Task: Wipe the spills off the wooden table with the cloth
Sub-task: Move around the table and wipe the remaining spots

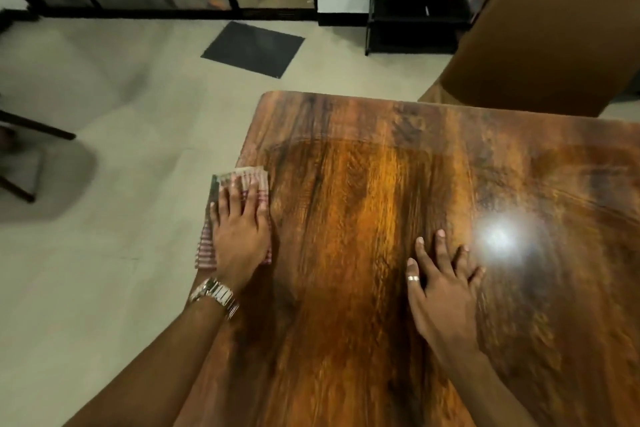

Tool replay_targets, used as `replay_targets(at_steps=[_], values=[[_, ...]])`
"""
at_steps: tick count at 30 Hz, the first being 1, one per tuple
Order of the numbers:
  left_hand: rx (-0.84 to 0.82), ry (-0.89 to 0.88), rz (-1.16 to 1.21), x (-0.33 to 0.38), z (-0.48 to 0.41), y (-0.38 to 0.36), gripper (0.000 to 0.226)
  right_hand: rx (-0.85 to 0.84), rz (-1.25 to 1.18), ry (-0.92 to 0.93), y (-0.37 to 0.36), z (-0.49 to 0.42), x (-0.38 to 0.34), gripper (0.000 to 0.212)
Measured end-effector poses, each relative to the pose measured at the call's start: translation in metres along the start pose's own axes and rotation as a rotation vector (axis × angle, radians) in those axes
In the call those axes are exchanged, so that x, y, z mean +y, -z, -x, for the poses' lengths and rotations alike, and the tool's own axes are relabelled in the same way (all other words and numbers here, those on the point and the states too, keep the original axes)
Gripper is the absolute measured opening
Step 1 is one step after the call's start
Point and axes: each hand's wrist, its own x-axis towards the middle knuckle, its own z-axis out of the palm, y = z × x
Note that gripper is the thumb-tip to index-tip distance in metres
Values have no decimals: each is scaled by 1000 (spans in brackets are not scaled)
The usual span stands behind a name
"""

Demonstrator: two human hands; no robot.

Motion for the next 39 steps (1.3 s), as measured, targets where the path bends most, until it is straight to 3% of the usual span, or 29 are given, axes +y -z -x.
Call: replay_targets(at_steps=[5, 18, 25, 29, 33, 39], values=[[-37, 43, -14, -30, 34, 1, 66, -9, 22, -7, 0, -1, -2, 57], [-49, 9, 3, 52, -169, 8, 62, 17, 89, 1, -10, -2, 4, 59], [-3, 18, -77, 93, -190, -10, 61, -22, 98, -2, -7, -1, 1, 59], [-16, -126, -143, 157, -168, -28, 64, -23, 81, 12, -3, -3, 1, 58], [-47, -321, -130, 264, -123, -59, 66, 25, -7, 29, 2, -1, 14, 58], [-154, -561, -27, 422, -33, -105, 64, 130, -54, -205, 26, -1, 100, 58]])
